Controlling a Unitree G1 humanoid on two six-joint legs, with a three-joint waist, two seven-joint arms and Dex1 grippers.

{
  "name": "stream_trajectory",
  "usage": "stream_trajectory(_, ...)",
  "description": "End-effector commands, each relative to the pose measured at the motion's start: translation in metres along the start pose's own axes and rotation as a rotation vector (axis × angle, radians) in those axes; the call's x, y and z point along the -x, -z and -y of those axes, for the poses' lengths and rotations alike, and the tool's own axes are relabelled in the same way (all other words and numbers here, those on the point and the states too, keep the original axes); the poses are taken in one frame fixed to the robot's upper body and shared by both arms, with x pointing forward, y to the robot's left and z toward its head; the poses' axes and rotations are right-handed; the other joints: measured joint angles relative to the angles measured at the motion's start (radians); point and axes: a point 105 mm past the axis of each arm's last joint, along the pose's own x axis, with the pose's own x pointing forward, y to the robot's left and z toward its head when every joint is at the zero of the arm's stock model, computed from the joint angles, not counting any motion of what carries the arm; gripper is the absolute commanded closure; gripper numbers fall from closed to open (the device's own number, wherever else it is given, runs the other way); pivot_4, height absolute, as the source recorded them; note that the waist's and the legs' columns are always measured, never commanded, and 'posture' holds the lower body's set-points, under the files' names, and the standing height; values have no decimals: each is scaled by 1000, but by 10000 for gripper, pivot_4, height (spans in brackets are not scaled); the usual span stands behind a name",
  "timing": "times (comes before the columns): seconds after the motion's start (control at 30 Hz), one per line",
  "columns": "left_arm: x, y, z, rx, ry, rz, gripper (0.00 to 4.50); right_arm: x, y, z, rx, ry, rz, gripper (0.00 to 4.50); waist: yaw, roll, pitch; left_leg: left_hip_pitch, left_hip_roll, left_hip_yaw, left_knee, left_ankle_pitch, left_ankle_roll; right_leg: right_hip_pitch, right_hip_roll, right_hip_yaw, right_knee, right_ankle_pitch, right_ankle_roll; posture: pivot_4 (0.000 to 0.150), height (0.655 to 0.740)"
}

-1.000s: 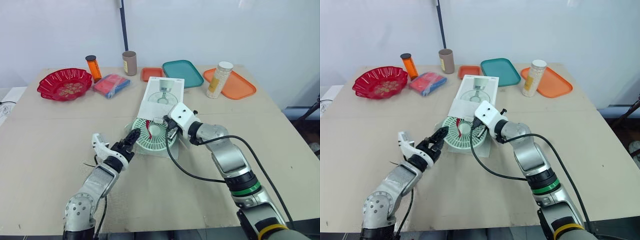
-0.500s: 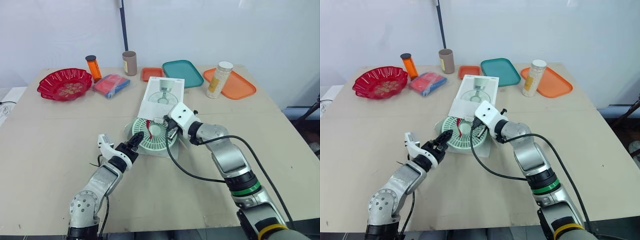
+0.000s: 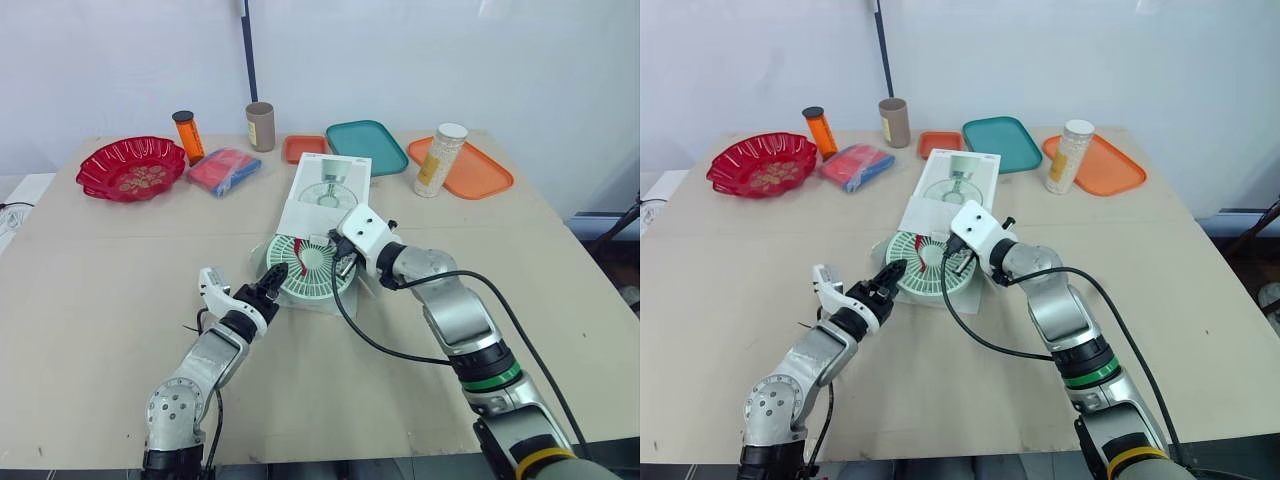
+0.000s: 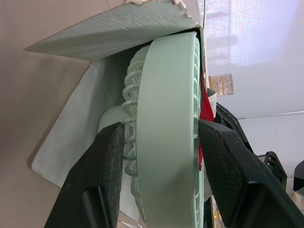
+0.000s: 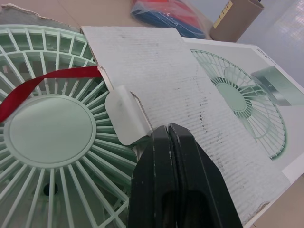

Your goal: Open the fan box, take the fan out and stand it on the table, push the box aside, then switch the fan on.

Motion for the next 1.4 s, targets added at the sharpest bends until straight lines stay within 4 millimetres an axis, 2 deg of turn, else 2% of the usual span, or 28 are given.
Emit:
stream_trajectory(0.03,10,-2,-2,15,-9,10,20862,-2,15,-5,-28,-16,-61,45000,-1,0,0,0,0,0,0,0,0,0,0,0,0,0,0,1500,7400)
stream_trajectory(0.8,83,4,-29,50,-183,40,20862,0,13,-7,-23,-42,-52,45000,-1,1,0,0,1,0,-1,-1,2,0,0,0,-1,-1,-1,1500,7400)
stream_trajectory(1.4,115,11,-34,56,-232,78,20862,0,12,-6,-20,-50,-49,45000,-2,1,0,0,2,2,-2,-4,4,-1,0,0,-1,-3,-2,1500,7400)
